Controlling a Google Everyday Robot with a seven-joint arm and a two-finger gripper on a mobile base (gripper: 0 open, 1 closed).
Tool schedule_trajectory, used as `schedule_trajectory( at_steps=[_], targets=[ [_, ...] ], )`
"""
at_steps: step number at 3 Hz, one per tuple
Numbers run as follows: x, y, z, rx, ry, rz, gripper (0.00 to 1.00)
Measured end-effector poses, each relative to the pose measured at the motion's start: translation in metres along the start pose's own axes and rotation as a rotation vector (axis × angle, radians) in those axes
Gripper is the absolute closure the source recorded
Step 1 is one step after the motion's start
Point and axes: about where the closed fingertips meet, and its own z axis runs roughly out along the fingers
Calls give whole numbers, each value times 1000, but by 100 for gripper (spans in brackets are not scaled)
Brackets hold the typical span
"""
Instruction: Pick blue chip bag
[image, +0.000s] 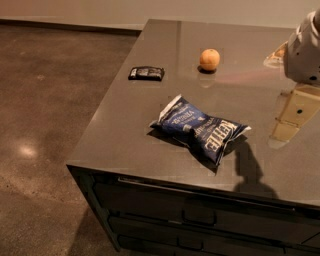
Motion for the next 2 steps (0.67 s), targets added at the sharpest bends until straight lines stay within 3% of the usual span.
schedule_trajectory(
  at_steps=[2],
  targets=[
    [-5, -4, 9, -11, -14, 15, 0]
  ],
)
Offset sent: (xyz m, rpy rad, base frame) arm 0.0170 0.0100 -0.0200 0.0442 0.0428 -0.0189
